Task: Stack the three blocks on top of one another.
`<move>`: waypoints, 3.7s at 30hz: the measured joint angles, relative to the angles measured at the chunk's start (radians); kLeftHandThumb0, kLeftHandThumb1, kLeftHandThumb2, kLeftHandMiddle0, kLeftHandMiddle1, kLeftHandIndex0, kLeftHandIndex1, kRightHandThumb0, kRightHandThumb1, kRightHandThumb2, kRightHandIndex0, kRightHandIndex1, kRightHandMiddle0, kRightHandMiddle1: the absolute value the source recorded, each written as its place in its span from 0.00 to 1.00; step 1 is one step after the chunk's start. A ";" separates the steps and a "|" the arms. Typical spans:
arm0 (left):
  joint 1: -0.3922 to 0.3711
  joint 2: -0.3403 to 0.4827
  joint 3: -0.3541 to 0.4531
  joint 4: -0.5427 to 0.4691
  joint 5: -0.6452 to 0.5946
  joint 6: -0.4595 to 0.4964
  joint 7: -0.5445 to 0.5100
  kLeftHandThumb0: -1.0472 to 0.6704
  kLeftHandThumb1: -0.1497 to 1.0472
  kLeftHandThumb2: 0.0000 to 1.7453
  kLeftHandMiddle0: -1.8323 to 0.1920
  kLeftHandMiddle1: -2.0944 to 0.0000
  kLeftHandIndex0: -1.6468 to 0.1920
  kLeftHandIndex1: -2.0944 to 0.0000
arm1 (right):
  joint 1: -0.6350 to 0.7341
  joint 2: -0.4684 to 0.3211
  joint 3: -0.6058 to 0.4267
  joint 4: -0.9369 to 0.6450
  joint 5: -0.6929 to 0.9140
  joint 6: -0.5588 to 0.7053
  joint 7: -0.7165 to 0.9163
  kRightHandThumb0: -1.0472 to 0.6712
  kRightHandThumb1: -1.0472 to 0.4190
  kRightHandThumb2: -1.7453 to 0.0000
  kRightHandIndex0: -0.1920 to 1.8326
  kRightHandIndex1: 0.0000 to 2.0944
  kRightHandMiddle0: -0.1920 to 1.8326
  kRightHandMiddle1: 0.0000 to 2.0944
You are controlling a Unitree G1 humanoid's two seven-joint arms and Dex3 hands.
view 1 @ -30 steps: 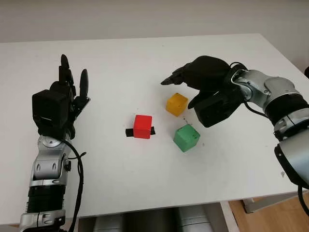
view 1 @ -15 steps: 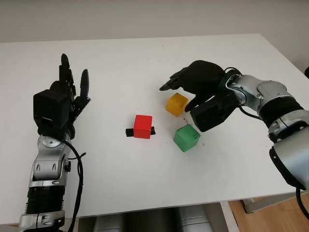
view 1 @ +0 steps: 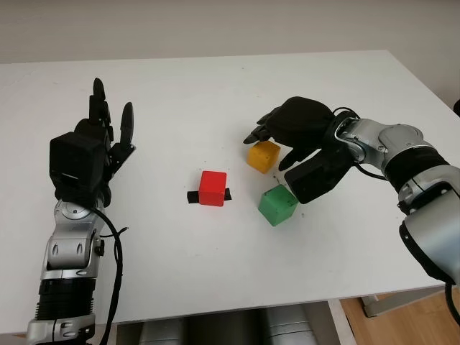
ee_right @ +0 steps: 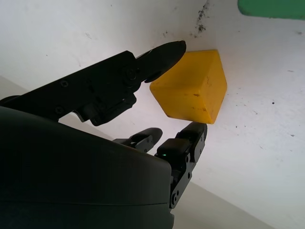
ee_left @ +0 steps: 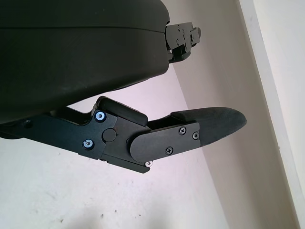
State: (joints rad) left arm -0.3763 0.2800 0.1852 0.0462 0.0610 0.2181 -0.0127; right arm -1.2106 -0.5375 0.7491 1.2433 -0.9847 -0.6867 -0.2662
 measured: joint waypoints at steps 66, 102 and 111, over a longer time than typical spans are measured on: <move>0.024 0.025 -0.047 -0.010 0.084 -0.029 0.029 0.18 1.00 0.42 0.96 0.98 0.97 0.98 | -0.057 0.180 -0.410 -0.163 0.604 0.275 0.934 0.36 0.12 0.97 0.27 0.02 0.33 0.71; 0.038 0.013 -0.049 -0.036 0.091 -0.023 0.052 0.18 1.00 0.41 0.97 0.98 0.98 0.98 | -0.070 0.253 -0.393 -0.103 0.611 0.304 1.067 0.31 0.10 0.97 0.28 0.02 0.35 0.71; 0.041 0.013 -0.049 -0.044 0.095 -0.021 0.053 0.17 1.00 0.42 0.97 0.98 0.98 0.98 | -0.069 0.261 -0.391 -0.103 0.609 0.309 1.068 0.31 0.10 0.97 0.27 0.02 0.35 0.71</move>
State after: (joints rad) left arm -0.3349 0.2930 0.1364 0.0024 0.1560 0.1976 0.0402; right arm -1.2792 -0.2763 0.3576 1.1399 -0.3758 -0.3777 0.8014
